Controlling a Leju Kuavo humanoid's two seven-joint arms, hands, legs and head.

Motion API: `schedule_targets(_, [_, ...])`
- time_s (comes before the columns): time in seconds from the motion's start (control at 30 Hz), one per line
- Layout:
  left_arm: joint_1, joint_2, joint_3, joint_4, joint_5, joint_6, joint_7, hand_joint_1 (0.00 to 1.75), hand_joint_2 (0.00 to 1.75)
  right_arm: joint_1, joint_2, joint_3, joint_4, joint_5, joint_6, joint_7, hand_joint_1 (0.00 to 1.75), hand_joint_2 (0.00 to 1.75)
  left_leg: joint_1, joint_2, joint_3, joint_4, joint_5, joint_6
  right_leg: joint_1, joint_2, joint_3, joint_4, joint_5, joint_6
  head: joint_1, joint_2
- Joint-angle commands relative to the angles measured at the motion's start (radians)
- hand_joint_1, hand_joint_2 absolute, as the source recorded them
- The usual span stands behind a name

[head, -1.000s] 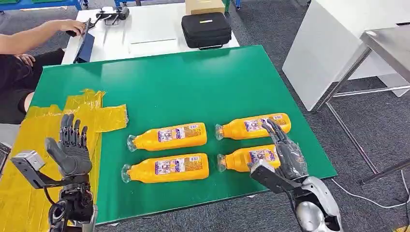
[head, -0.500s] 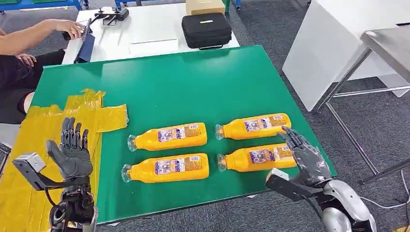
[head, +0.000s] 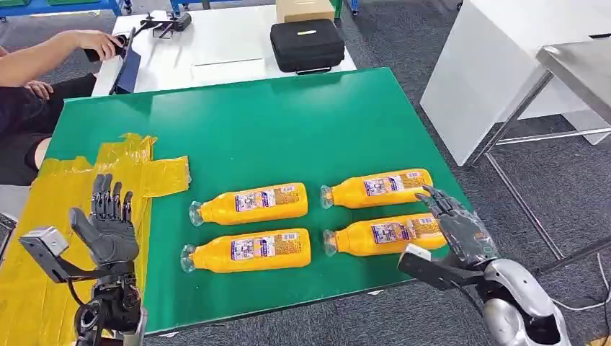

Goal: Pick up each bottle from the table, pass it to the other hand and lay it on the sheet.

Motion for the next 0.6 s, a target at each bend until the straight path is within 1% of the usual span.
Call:
schedule_targets(0.03, [-0.051,0.002,-0.025,0.105,0.012,0.004,-0.004,0.00,0.00,-0.143,-0.090,0.094,0.329,-0.055,0.028,-0.008,0.00,1.75,0.000,0.001,0.004,-0.002,0.001,0.001,0.000,0.000,0.004,-0.002,0.001,0.001,0.000,0.000])
schedule_targets(0.07, [-0.049,0.003,-0.024,0.104,0.014,0.005,-0.005,0.00,0.00,-0.153,-0.094,0.099,0.346,-0.062,0.031,-0.015,0.00,1.75,0.000,0.001,0.006,-0.002,0.001,0.002,-0.001,-0.001,0.007,-0.003,0.001,0.001,0.000,0.000])
schedule_targets(0.13, [-0.052,0.010,-0.020,0.108,0.022,0.010,-0.011,0.00,0.00,-0.234,-0.100,0.154,0.448,-0.070,0.039,-0.028,0.00,1.75,0.000,0.001,0.003,-0.001,0.002,0.002,0.000,0.001,0.004,-0.002,0.001,0.002,0.000,0.000])
schedule_targets(0.17, [-0.059,0.010,-0.017,0.111,0.024,0.012,-0.012,0.00,0.00,-0.274,-0.099,0.178,0.491,-0.071,0.042,-0.029,0.00,1.75,0.000,0.004,0.006,-0.002,0.001,0.002,-0.001,0.004,0.006,-0.003,0.002,0.002,0.000,0.000])
schedule_targets(0.23, [-0.070,0.014,-0.015,0.115,0.024,0.013,-0.013,0.00,0.00,-0.349,-0.087,0.219,0.569,-0.077,0.043,-0.036,0.00,1.75,0.000,0.005,0.002,-0.001,0.001,0.002,-0.001,0.005,0.003,-0.002,0.003,0.002,0.000,0.000])
schedule_targets(0.27, [-0.071,0.014,-0.014,0.116,0.025,0.013,-0.013,0.00,0.00,-0.370,-0.082,0.231,0.596,-0.079,0.043,-0.038,0.00,1.75,0.000,0.006,0.004,-0.001,0.001,0.002,-0.001,0.006,0.004,-0.002,0.003,0.002,0.000,0.000])
schedule_targets(0.3, [-0.070,0.015,-0.014,0.115,0.026,0.014,-0.013,0.00,0.00,-0.382,-0.083,0.242,0.619,-0.079,0.043,-0.038,0.00,1.75,0.000,0.006,0.003,-0.001,0.002,0.002,-0.001,0.005,0.003,-0.002,0.003,0.002,0.000,0.000])
schedule_targets(0.33, [-0.067,0.016,-0.013,0.113,0.030,0.018,-0.014,0.00,0.00,-0.393,-0.093,0.263,0.640,-0.082,0.045,-0.042,0.00,1.75,0.000,0.008,0.005,-0.002,0.002,0.002,-0.001,0.006,0.005,-0.002,0.003,0.002,0.000,0.000])
schedule_targets(0.43, [-0.050,0.022,-0.012,0.100,0.038,0.026,-0.020,0.00,0.00,-0.414,-0.113,0.299,0.676,-0.111,0.044,-0.055,0.00,1.75,0.000,0.004,0.003,-0.001,0.003,0.003,-0.001,0.001,0.003,-0.002,0.002,0.002,0.000,0.000])
schedule_targets(0.5, [-0.047,0.027,-0.015,0.096,0.042,0.028,-0.022,0.00,0.00,-0.440,-0.117,0.323,0.702,-0.119,0.050,-0.055,0.00,1.75,0.000,0.005,0.004,-0.001,0.002,0.003,-0.001,0.003,0.004,-0.002,0.002,0.003,0.000,0.000])
schedule_targets(0.53, [-0.052,0.028,-0.015,0.100,0.043,0.028,-0.022,0.00,0.00,-0.452,-0.116,0.331,0.712,-0.120,0.054,-0.053,0.00,1.75,0.000,0.003,0.002,0.000,0.003,0.003,-0.001,0.003,0.002,-0.001,0.003,0.003,0.000,0.000])
schedule_targets(0.6, [-0.060,0.030,-0.018,0.111,0.043,0.028,-0.022,0.00,0.00,-0.449,-0.114,0.337,0.712,-0.125,0.055,-0.047,0.00,1.75,-0.001,0.005,0.003,-0.001,0.002,0.003,-0.001,0.004,0.003,-0.001,0.002,0.003,0.000,0.000])
